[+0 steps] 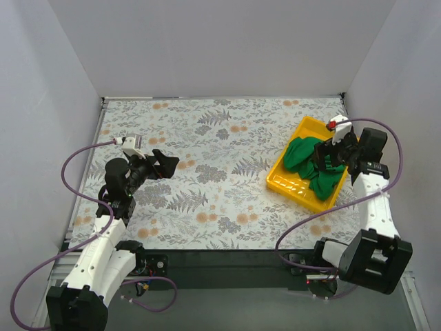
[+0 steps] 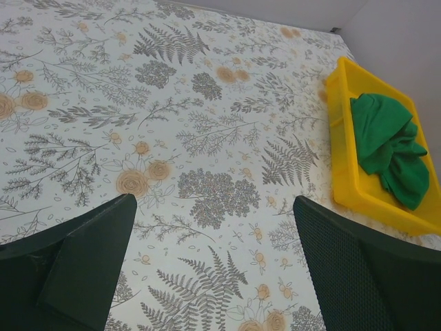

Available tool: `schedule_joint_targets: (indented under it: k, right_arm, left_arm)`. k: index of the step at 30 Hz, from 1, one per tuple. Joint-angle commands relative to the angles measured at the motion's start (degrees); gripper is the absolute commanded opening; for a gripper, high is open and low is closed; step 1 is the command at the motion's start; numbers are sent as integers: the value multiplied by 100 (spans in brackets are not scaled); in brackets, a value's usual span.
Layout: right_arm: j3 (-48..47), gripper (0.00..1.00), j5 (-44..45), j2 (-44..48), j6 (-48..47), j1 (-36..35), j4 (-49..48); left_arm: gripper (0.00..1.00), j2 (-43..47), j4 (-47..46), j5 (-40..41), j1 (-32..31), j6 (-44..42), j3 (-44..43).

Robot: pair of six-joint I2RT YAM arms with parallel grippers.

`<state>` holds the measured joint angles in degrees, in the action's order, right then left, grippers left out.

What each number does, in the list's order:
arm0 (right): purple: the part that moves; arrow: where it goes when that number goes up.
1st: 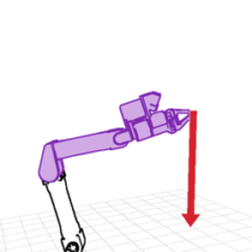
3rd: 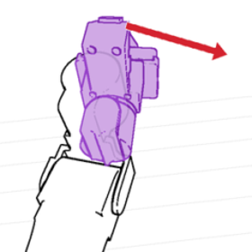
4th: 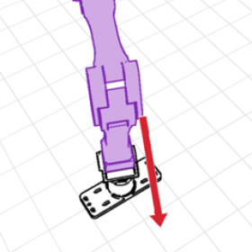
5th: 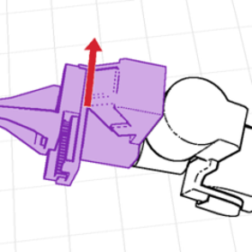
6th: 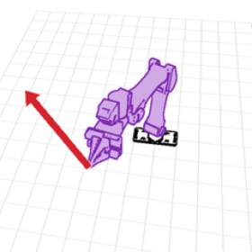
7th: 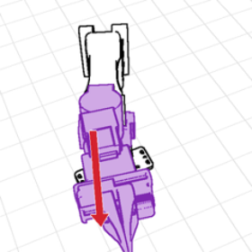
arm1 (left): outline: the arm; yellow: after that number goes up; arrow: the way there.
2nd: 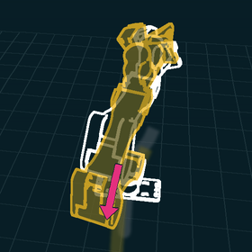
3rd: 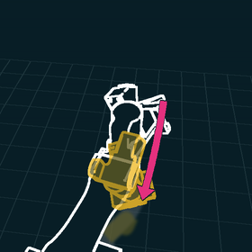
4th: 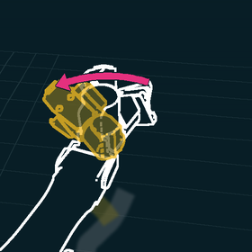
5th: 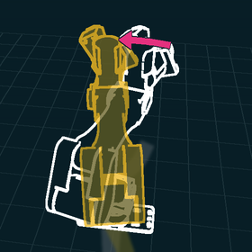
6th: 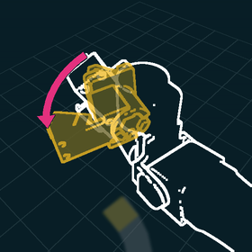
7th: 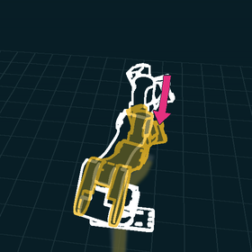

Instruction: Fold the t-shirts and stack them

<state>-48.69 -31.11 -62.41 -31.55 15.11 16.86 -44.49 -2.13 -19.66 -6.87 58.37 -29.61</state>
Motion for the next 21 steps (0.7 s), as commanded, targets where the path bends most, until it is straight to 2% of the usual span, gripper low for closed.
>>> schedule_joint_targets:
  k: [1,7,13,15,16,17,20,21]
  right_arm:
    - [-605,97,571,-708,-185,-96,440]
    - [-1221,87,1326,-1615,-334,-412,730]
    - [-1573,72,2293,-2441,-510,-816,705]
    - [-1748,59,2686,-2730,-493,-913,547]
    - [-1810,46,2846,-2828,-492,-1027,511]
    - [-1872,37,2952,-2899,-501,-1063,476]
    - [-1969,2,2857,-2821,-317,-1142,414]
    - [-1891,1,2630,-2464,-264,-1186,423]
  left_arm:
    - [98,142,-15,-108,-16,-18,-10]
    - [98,212,-15,-117,-42,-19,-10]
    - [98,213,-24,-161,-60,-27,-10]
    - [98,178,-24,-152,-68,-27,-1]
    - [98,169,-24,-161,-68,-27,-10]
    - [98,134,-24,-161,-68,-27,-1]
    - [98,98,-15,-161,-77,-36,-1]
    - [98,81,-7,-161,-77,-45,-10]
